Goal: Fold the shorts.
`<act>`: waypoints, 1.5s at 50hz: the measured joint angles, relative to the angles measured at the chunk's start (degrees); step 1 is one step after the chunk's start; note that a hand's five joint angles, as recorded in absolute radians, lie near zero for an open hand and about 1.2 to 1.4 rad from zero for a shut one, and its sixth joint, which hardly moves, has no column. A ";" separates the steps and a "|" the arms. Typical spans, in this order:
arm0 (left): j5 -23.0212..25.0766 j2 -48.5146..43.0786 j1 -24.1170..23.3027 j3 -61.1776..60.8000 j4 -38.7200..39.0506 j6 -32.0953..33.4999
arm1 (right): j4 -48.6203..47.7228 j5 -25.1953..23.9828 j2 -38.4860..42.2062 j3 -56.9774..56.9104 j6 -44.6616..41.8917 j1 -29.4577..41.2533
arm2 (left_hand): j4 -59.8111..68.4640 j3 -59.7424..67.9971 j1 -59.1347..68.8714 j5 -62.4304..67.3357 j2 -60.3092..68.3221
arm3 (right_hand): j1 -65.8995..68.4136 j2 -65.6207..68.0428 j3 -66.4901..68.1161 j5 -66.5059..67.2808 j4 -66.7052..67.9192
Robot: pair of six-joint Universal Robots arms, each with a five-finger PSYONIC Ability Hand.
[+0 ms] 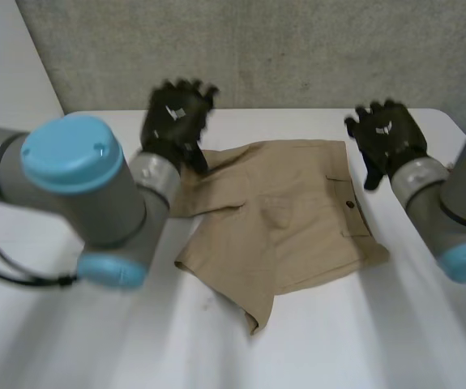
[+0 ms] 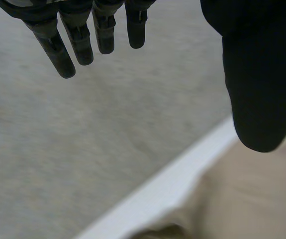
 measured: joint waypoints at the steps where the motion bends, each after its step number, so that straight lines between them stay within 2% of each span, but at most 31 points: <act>1: -0.01 0.82 -0.63 -1.21 -0.55 -0.05 | 1.09 -0.57 -0.46 0.57 0.01 -0.35 | 0.00 0.00 0.00 0.00 0.00 | 0.00 0.00 0.00 0.00 0.00; 5: -0.40 5.63 -5.63 -9.41 -5.27 -0.88 | 9.88 -5.46 -2.98 4.22 0.06 -3.65 | 0.47 0.32 0.67 0.22 0.59 | 0.01 0.02 0.02 0.00 0.00; 10: -2.05 6.79 -10.19 -15.15 -9.46 -4.14 | 15.27 -10.02 -3.34 6.91 0.02 -7.44 | 3.30 2.67 3.86 2.08 3.14 | 4.07 5.55 5.98 4.16 4.93; 18: -4.52 5.06 -14.18 -17.66 -10.97 -9.82 | 14.97 -15.00 -0.75 9.97 -0.19 -11.00 | 4.46 3.75 4.80 3.58 4.55 | 5.50 5.91 7.36 5.47 6.52; 22: -5.27 3.95 -14.72 -17.66 -10.87 -10.76 | 13.43 -16.04 1.03 10.83 -0.29 -11.56 | 6.39 5.81 6.94 5.39 6.29 | 6.22 6.32 8.10 6.15 7.28; 28: -5.78 2.49 -14.89 -17.43 -10.56 -10.98 | 10.76 -16.39 3.75 11.38 -0.57 -11.70 | 8.73 8.40 9.12 7.77 8.71 | 12.08 14.37 15.02 12.29 14.13; 30: -5.81 1.79 -14.95 -17.34 -10.44 -10.89 | 9.64 -16.31 4.82 11.34 -0.73 -11.69 | 10.86 10.45 11.35 9.94 10.83 | 18.20 22.08 22.11 19.04 21.13; 32: -5.83 1.64 -14.97 -17.31 -10.41 -10.86 | 9.49 -16.29 4.96 11.33 -0.75 -11.69 | 11.56 11.25 12.06 10.61 11.63 | 18.39 22.35 22.61 19.31 21.37; 33: -5.98 0.97 -15.12 -17.23 -10.36 -10.76 | 8.63 -16.17 5.66 11.24 -0.85 -11.66 | 12.14 11.87 12.65 11.15 12.22 | 27.22 33.53 33.68 30.38 32.75; 35: -6.21 0.48 -15.26 -17.13 -10.30 -10.70 | 7.90 -16.06 6.09 11.14 -0.91 -11.65 | 14.19 13.78 14.97 13.12 14.08 | 31.17 40.73 40.41 36.67 39.57; 36: -6.41 0.23 -15.32 -17.11 -10.29 -10.66 | 7.67 -16.01 6.16 11.10 -0.93 -11.65 | 15.81 15.40 16.81 14.70 15.66 | 33.74 43.69 44.00 39.95 43.24; 38: -7.11 -0.35 -15.44 -16.99 -10.17 -10.58 | 7.12 -15.93 6.18 11.00 -0.93 -11.68 | 28.31 27.83 30.41 26.74 28.97 | 40.79 53.50 53.24 48.95 52.70; 39: -7.63 -0.62 -15.44 -16.90 -10.06 -10.56 | 6.87 -15.91 6.05 10.96 -0.90 -11.70 | 34.44 33.94 36.37 32.70 34.33 | 41.86 54.22 54.23 50.00 53.72; 40: -8.14 -0.81 -15.40 -16.82 -9.95 -10.54 | 6.64 -15.89 5.80 10.96 -0.81 -11.76 | 35.11 34.62 36.97 33.36 35.65 | 42.51 54.86 55.22 51.16 54.78; 41: -8.69 -0.96 -15.32 -16.75 -9.74 -10.50 | 6.56 -15.87 5.64 10.98 -0.76 -11.80 | 43.18 42.64 42.85 41.34 42.66 | 42.68 54.86 55.37 51.45 54.99; 46: -10.61 -1.00 -13.68 -16.75 -8.11 -10.16 | 6.29 -15.83 3.37 11.54 -0.22 -12.16 | 55.18 54.41 50.91 52.54 53.44 | 42.81 54.86 55.38 51.86 55.06; 48: -11.12 -0.89 -12.45 -16.85 -7.37 -9.97 | 6.31 -15.82 2.72 11.84 -0.10 -12.22 | 56.74 55.69 50.91 52.71 54.70 | 42.81 54.86 55.38 51.99 55.06; 50: -11.12 -0.89 -12.45 -16.85 -7.37 -9.97 | 6.31 -15.82 2.72 11.84 -0.10 -12.22 | 56.74 55.69 50.91 52.71 54.70 | 42.81 54.86 55.38 51.99 55.06; 51: -11.62 -0.65 -9.16 -17.11 -6.32 -9.25 | 6.39 -15.74 1.71 12.64 0.03 -12.26 | 56.98 55.89 50.91 52.71 55.32 | 42.81 54.86 55.38 52.48 55.06; 56: -11.48 -0.48 -4.52 -17.72 -5.99 -6.85 | 6.64 -15.58 1.18 13.73 0.05 -12.23 | 55.54 54.65 50.63 52.12 54.37 | 42.81 54.86 55.38 52.65 55.07; 58: -11.27 -0.28 -3.07 -18.26 -6.04 -5.54 | 6.77 -15.48 1.01 14.26 0.07 -12.17 | 47.43 46.52 46.86 46.11 46.91 | 42.81 54.86 55.38 52.68 55.07; 60: -11.03 0.32 -1.97 -19.09 -6.12 -3.99 | 6.91 -15.19 0.72 14.94 0.14 -11.93 | 36.27 35.34 34.87 35.21 35.51 | 42.81 54.86 55.39 52.72 55.06; 61: -10.97 0.63 -1.75 -19.42 -6.17 -3.49 | 6.94 -15.09 0.62 15.12 0.19 -11.83 | 32.40 32.20 30.89 31.36 32.35 | 42.81 54.86 55.38 52.81 55.07; 63: -10.85 1.57 -1.63 -20.08 -6.27 -2.54 | 7.01 -14.62 0.26 15.55 0.54 -11.42 | 32.40 32.20 30.89 31.36 32.35 | 42.81 54.86 55.38 52.92 55.07; 64: -10.82 2.31 -1.75 -20.44 -6.35 -2.12 | 7.05 -14.08 -0.06 15.81 1.15 -11.05 | 20.54 20.43 20.14 19.24 20.61 | 42.81 54.86 55.39 52.92 55.06; 73: -10.85 8.92 -2.92 -23.09 -7.18 -1.37 | 7.15 -9.48 -1.64 15.98 7.92 -9.88 | 17.59 17.92 18.57 16.22 17.78 | 42.81 54.86 55.38 52.92 55.07; 75: -10.82 12.66 -3.21 -24.98 -7.54 -1.43 | 7.15 -8.18 -2.31 15.97 10.18 -9.79 | 17.59 17.92 18.57 16.22 17.77 | 42.81 54.86 55.39 52.92 55.07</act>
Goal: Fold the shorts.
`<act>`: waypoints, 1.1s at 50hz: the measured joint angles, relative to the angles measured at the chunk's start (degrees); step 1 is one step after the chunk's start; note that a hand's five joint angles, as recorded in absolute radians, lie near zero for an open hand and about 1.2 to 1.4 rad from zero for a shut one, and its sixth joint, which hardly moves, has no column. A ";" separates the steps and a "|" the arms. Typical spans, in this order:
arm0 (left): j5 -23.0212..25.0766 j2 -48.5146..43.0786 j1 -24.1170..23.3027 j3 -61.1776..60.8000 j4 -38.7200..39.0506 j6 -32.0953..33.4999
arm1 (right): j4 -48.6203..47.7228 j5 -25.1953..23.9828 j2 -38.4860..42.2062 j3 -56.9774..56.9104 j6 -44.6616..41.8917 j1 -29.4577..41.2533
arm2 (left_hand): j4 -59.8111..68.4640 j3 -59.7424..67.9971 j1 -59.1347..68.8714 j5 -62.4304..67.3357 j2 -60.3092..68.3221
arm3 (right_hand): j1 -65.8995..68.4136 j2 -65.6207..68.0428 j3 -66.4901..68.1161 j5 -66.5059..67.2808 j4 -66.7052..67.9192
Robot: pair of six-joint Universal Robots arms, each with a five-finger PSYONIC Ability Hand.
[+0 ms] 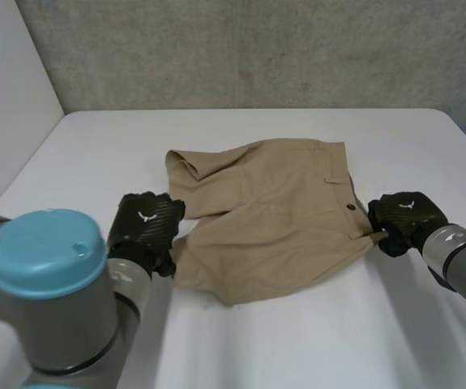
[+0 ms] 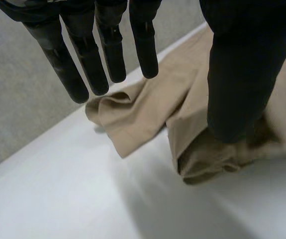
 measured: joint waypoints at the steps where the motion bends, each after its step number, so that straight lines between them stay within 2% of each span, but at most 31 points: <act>1: 0.03 1.37 -0.11 -0.79 -0.08 -0.04 | -0.01 0.29 -0.24 0.01 0.50 0.01 | 0.00 0.00 0.00 0.00 0.00 | 0.00 0.00 0.00 0.00 0.00; 6: 0.11 5.62 -1.30 -3.81 -0.30 -0.31 | -0.01 0.71 -1.00 0.14 1.34 0.03 | 0.00 0.00 0.00 0.01 0.00 | 0.00 0.00 0.00 0.00 0.00; 12: -0.07 7.48 -5.40 -7.00 -0.19 -0.65 | -0.01 0.64 -1.29 0.25 1.14 0.08 | 0.00 0.00 0.00 0.00 0.00 | 0.00 0.00 0.00 0.00 0.00; 16: -0.39 4.99 -7.83 -8.04 0.15 -0.75 | -0.02 0.55 -1.27 0.40 0.88 0.11 | 0.00 0.00 0.00 0.00 0.00 | 0.00 0.00 0.00 0.00 0.00; 23: -0.61 0.82 -8.26 -7.68 0.40 -0.77 | -0.02 0.48 -1.23 0.74 0.74 0.12 | 0.01 0.00 0.00 0.05 0.00 | 0.00 0.00 0.00 0.00 0.00; 32: -0.71 -4.05 -6.47 -5.87 2.85 -0.58 | -0.01 0.28 -1.22 1.34 0.70 0.06 | 3.79 2.81 3.43 4.04 3.36 | 0.00 0.00 0.00 0.00 0.00; 37: -0.73 -5.20 -5.15 -5.59 5.67 -0.22 | -0.02 0.19 -1.23 1.60 0.65 0.12 | 14.13 13.40 14.39 14.03 14.17 | 0.00 0.00 0.00 0.00 0.00; 41: -0.68 -5.67 -4.04 -5.66 7.62 -0.10 | -0.01 0.24 -1.33 1.82 0.59 0.30 | 28.24 27.38 29.04 28.11 27.98 | 0.00 0.00 0.00 0.00 0.00; 44: -0.62 -5.85 -3.09 -5.77 8.88 -0.10 | 0.02 0.30 -1.50 1.94 0.53 0.44 | 28.24 27.38 29.04 28.11 27.98 | 0.00 0.00 0.00 0.00 0.00; 45: -0.57 -5.87 -2.75 -5.80 9.16 -0.10 | 0.03 0.32 -1.56 1.97 0.51 0.47 | 37.97 36.74 35.53 36.42 37.65 | 0.00 0.00 0.00 0.00 0.00; 55: -0.02 -5.03 1.23 -5.89 9.22 -0.07 | 0.39 0.47 -5.71 2.20 0.44 1.51 | 39.11 37.93 35.46 36.39 38.68 | 0.00 0.00 0.00 0.00 0.00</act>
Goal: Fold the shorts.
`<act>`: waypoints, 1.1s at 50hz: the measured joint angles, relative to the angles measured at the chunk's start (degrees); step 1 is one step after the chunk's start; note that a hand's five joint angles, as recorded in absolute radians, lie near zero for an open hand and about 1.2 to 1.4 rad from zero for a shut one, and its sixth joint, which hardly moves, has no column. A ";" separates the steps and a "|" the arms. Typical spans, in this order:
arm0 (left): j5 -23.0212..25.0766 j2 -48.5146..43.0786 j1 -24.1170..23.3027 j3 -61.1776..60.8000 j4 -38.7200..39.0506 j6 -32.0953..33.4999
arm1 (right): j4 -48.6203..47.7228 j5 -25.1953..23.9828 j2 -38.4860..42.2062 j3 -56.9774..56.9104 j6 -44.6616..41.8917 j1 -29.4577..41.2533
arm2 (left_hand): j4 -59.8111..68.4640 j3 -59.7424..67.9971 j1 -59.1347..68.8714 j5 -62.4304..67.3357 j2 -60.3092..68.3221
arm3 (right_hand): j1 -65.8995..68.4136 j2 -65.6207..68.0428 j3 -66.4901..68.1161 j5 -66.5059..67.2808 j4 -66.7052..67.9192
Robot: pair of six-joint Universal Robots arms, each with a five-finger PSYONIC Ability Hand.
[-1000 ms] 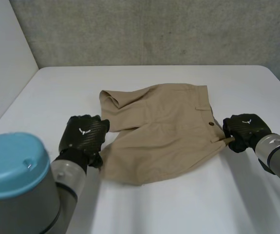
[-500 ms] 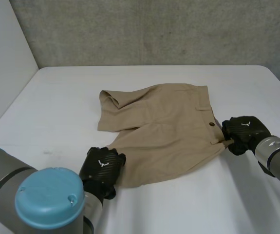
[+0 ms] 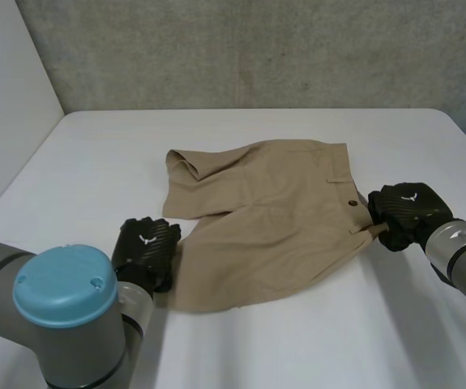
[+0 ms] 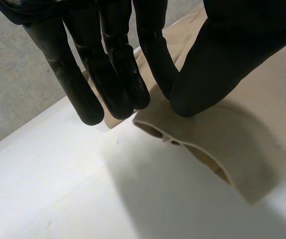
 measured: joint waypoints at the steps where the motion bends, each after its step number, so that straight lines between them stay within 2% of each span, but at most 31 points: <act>1: 0.03 0.23 0.14 -0.08 -0.23 -0.01 | 0.03 0.00 -0.19 0.06 0.00 0.17 | -3.93 -3.63 -2.30 -1.99 -4.08 | 0.00 0.00 0.00 0.00 0.00; 5: 0.10 1.78 0.42 -0.65 -1.90 -0.14 | 0.05 0.01 -0.41 0.33 0.02 0.88 | -10.76 -10.30 -8.77 -7.84 -10.52 | 0.00 0.00 0.00 0.00 0.00; 9: 0.21 4.31 0.12 -1.90 -4.99 -0.42 | 0.01 0.04 -0.03 0.46 0.03 1.35 | -27.69 -27.26 -25.87 -24.61 -27.73 | 0.00 0.00 0.00 0.00 0.00; 16: 0.57 7.46 -2.07 -4.36 -8.38 -0.57 | -0.05 0.08 0.66 0.43 0.03 1.43 | -39.31 -38.27 -35.97 -36.65 -38.85 | 0.00 0.00 0.00 0.00 0.00; 28: 3.90 5.95 -2.72 -5.96 -8.23 -0.45 | -0.07 0.03 0.79 0.81 -0.03 1.42 | -39.62 -38.43 -36.00 -36.93 -39.18 | 0.00 0.00 0.00 0.00 0.00; 45: 4.04 -1.10 -0.01 -1.41 -7.04 -0.30 | -0.28 -0.16 0.84 1.36 -0.07 1.25 | -39.02 -38.28 -35.75 -35.69 -38.92 | 0.00 0.00 0.00 0.00 0.26; 55: 4.11 -4.37 1.81 1.25 -6.26 -0.21 | -0.44 -0.18 0.93 1.35 -0.13 1.24 | -33.89 -33.70 -30.85 -31.04 -33.97 | 0.00 0.00 0.00 0.00 0.26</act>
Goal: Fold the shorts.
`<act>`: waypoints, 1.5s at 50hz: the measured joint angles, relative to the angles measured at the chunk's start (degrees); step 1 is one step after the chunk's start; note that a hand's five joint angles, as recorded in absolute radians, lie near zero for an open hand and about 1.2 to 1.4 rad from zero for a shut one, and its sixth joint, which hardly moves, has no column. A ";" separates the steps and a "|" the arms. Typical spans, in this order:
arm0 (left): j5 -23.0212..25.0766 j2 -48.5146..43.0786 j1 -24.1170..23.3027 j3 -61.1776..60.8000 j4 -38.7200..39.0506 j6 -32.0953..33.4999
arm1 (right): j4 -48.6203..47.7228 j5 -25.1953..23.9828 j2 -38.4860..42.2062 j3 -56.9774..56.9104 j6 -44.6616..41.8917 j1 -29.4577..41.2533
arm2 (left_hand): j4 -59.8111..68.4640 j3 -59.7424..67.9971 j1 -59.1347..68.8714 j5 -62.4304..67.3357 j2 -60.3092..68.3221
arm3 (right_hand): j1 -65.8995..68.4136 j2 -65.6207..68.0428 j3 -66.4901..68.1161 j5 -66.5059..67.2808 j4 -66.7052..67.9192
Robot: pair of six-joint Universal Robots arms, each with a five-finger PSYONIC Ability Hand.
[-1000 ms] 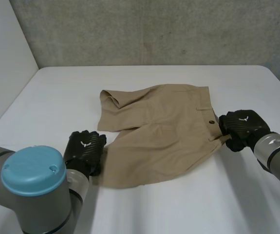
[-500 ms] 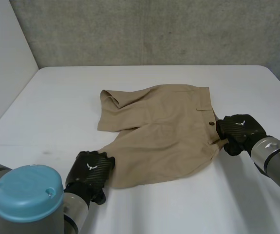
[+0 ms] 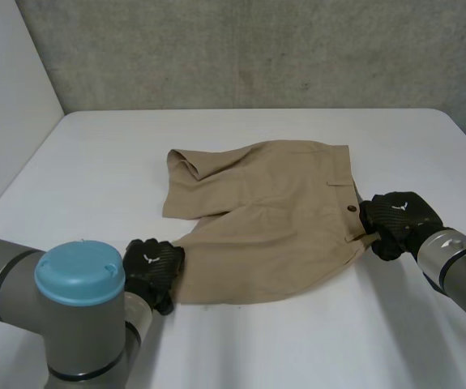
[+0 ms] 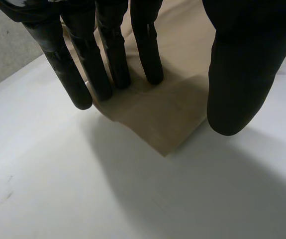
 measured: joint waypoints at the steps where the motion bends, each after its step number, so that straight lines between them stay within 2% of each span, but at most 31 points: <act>1: 0.01 -0.28 0.15 0.21 0.39 0.02 | -0.03 0.00 0.06 -0.02 -0.01 0.00 | 0.23 0.34 0.23 0.22 0.33 | 0.00 0.00 0.00 0.00 0.00; 11: 0.01 -2.00 0.51 1.43 2.35 0.14 | -0.05 0.00 0.52 -0.05 -0.03 0.00 | 3.08 3.21 2.47 2.86 2.94 | 0.47 0.00 0.00 0.00 0.00; 14: 0.01 -2.56 0.51 1.84 2.41 0.14 | -0.05 0.00 0.57 -0.06 -0.02 0.00 | 6.59 6.81 7.07 6.21 7.20 | 0.47 0.00 0.00 0.00 0.00; 18: 0.04 -2.98 0.50 2.42 2.42 0.14 | -0.04 0.00 0.58 -0.07 -0.02 0.00 | 14.59 14.77 15.54 14.04 15.26 | 0.47 0.00 0.00 0.00 0.00; 19: 0.05 -3.07 0.50 2.68 2.42 0.14 | -0.04 0.00 0.58 -0.10 -0.03 0.00 | 24.66 24.75 24.95 24.03 24.93 | 0.47 0.00 0.00 0.00 0.00; 22: 0.06 -3.15 0.49 3.10 2.41 0.14 | -0.01 0.00 0.58 -0.15 -0.02 0.00 | 31.30 31.07 29.92 30.41 31.44 | 0.47 0.00 0.00 0.00 0.00; 33: 0.11 -1.41 1.04 5.02 1.49 0.24 | 0.59 0.00 0.06 -0.32 -0.21 0.14 | 33.92 33.60 30.02 31.51 34.13 | 0.47 0.00 0.00 0.00 0.00; 41: 0.79 11.59 1.80 5.92 -2.62 0.24 | 4.75 0.25 -5.79 -2.48 -2.90 0.51 | 33.94 33.60 30.02 31.51 34.21 | 0.47 0.00 0.00 0.00 0.00; 49: 4.12 28.62 3.01 10.75 -9.42 0.05 | 12.36 0.35 -19.70 -9.56 -3.76 0.08 | 34.03 33.81 30.02 31.51 34.25 | 0.47 0.00 0.00 0.00 0.00; 57: 5.39 37.06 3.08 15.46 -15.50 -0.27 | 20.78 -0.23 -27.05 -16.52 -3.77 -0.24 | 34.15 33.81 30.02 31.51 34.37 | 1.08 0.00 0.35 0.24 0.00; 66: 5.37 37.18 3.13 13.43 -18.80 -0.44 | 27.32 -0.66 -24.38 -18.00 -5.93 -0.14 | 34.15 33.81 30.02 31.51 34.40 | 1.08 0.00 0.35 0.34 0.00; 75: 5.57 25.45 3.26 9.15 -18.02 -0.31 | 27.87 0.13 -13.83 -16.01 -8.97 0.35 | 34.16 33.81 30.02 31.51 34.41 | 1.08 0.00 0.35 0.35 0.00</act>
